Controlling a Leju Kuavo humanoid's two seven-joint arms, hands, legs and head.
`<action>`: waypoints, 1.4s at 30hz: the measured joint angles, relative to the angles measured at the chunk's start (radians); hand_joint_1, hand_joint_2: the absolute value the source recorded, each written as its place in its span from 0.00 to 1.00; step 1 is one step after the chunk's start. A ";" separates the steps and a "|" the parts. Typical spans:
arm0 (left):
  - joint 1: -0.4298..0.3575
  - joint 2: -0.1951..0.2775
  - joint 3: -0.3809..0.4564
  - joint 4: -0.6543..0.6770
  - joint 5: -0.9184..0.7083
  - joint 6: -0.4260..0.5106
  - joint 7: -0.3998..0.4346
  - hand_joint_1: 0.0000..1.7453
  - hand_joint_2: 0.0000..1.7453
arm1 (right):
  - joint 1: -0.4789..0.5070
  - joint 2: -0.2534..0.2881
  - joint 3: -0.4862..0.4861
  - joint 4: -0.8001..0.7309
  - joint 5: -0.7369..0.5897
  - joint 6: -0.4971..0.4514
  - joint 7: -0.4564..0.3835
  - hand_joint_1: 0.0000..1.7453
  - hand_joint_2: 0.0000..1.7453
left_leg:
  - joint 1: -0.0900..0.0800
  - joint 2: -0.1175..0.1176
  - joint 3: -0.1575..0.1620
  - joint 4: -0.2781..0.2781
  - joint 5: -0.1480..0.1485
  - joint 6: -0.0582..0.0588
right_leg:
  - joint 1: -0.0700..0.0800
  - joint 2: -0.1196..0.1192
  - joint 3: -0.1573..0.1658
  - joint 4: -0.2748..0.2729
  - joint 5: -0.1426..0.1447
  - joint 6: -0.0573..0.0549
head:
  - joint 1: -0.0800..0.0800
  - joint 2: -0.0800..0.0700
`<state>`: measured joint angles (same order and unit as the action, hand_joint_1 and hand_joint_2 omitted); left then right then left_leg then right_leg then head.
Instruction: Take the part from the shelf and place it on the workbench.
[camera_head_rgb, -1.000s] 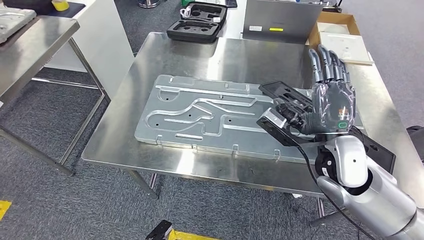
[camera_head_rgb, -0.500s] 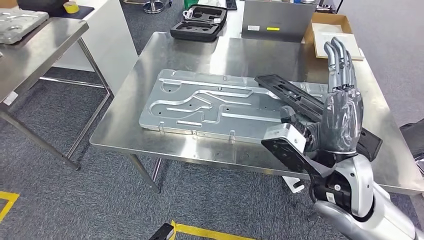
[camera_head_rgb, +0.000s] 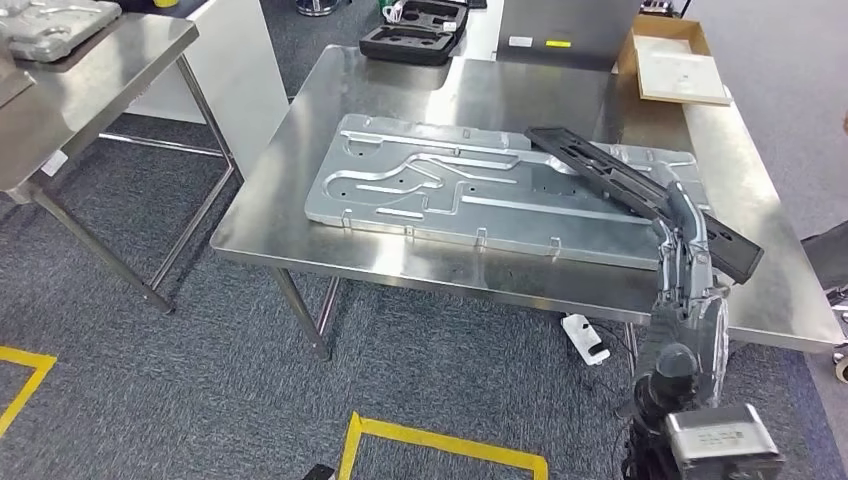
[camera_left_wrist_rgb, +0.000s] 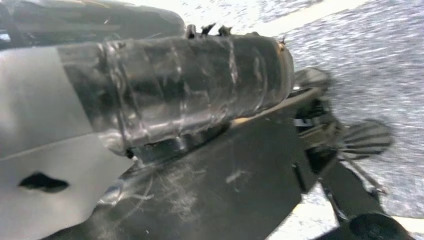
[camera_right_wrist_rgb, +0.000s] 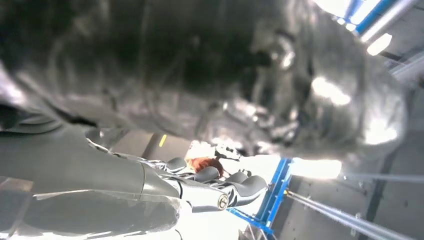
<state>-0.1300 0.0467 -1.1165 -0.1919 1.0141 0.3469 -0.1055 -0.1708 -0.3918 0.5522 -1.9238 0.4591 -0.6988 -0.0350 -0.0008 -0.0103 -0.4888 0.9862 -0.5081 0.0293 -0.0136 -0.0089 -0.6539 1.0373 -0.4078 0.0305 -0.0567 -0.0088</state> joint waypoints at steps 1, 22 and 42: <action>0.002 0.001 0.000 0.000 -0.001 0.002 0.000 0.00 0.00 | 0.040 0.010 -0.023 -0.004 -0.042 -0.001 -0.034 0.00 0.00 | 0.001 0.003 -0.009 -0.002 0.011 0.009 | -0.001 0.003 -0.013 0.035 -0.042 0.002 | 0.002 0.000; 0.012 0.007 0.011 0.000 0.012 0.041 0.008 0.00 0.00 | 0.285 0.218 -0.300 0.791 -1.136 0.255 -0.464 0.00 0.00 | -0.004 0.006 -0.197 0.309 -0.050 -0.030 | 0.014 -0.002 0.059 -0.033 -0.032 -0.045 | 0.004 0.000; -0.013 -0.019 0.005 0.000 -0.052 0.042 0.065 0.00 0.00 | 0.115 0.381 -0.105 1.555 -1.044 0.370 0.141 0.00 0.00 | -0.007 0.019 -0.151 0.038 0.089 0.002 | -0.009 0.008 0.164 0.001 -0.128 0.014 | 0.012 0.000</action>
<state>-0.1434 0.0277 -1.1116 -0.1921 0.9625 0.3888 -0.0406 -0.0560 -0.0106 0.4475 -0.3690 -0.5850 -0.3286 0.1064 -0.0081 0.0084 -0.6397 1.0243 -0.4190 0.0315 -0.0230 -0.0006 -0.4899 1.0388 -0.5361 0.0442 -0.0451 -0.0087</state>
